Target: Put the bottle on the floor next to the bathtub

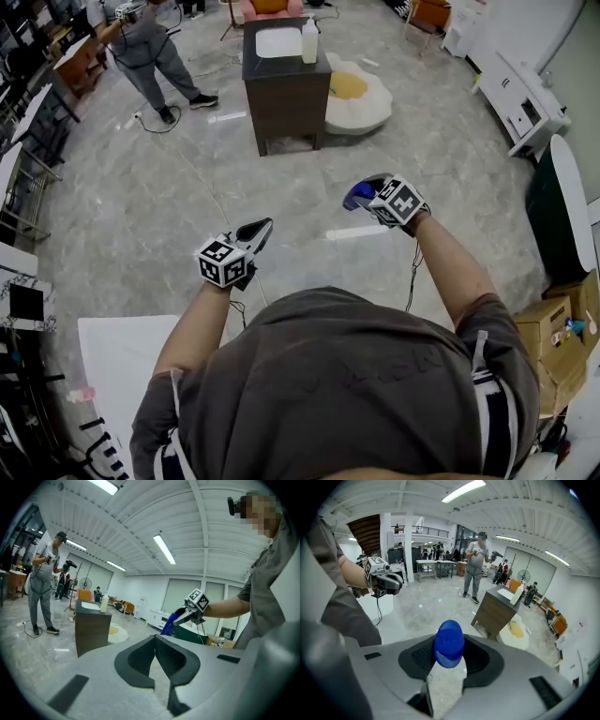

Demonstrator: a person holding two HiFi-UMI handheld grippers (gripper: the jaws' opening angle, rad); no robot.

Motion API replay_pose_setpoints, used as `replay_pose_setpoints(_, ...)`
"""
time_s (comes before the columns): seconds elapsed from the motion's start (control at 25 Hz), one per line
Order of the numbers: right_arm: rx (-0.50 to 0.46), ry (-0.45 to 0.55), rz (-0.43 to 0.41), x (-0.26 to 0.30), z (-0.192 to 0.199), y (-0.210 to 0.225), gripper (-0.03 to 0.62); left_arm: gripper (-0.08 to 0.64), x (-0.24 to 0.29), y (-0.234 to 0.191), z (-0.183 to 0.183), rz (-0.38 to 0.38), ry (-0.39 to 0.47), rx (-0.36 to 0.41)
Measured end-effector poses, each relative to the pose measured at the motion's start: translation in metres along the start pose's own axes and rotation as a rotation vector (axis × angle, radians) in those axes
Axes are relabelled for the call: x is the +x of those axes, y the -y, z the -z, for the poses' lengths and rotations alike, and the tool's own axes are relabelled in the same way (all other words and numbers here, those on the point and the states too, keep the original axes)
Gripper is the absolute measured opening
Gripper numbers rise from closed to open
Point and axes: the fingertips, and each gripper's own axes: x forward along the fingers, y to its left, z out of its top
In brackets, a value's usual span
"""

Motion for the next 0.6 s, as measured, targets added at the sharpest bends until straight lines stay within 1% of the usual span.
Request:
replay_pose_setpoints(0.12, -0.039, 0.016, -0.032, 0.019, -0.012, 0.027, 0.141, 0.006, 0.016, -0.019, -0.012, -0.053, 0.008, 0.002)
replay_pose_setpoints(0.24, -0.077, 0.047, -0.076, 0.04, -0.033, 0.053, 0.141, 0.006, 0.024, -0.04, -0.023, -0.121, 0.009, -0.014)
replay_pose_setpoints(0.44, -0.173, 0.082, -0.129, 0.075, -0.067, 0.094, 0.141, 0.006, 0.043, -0.074, -0.047, -0.222, 0.015, -0.025)
replay_pose_setpoints(0.52, -0.18, 0.087, -0.15, 0.09, -0.075, 0.106, 0.141, 0.006, 0.049, -0.085, -0.053, -0.244, 0.017, -0.038)
replay_pose_setpoints(0.6, -0.181, 0.085, -0.174, 0.108, -0.081, 0.108, 0.141, 0.006, 0.048, -0.097, -0.052, -0.249, 0.001, -0.037)
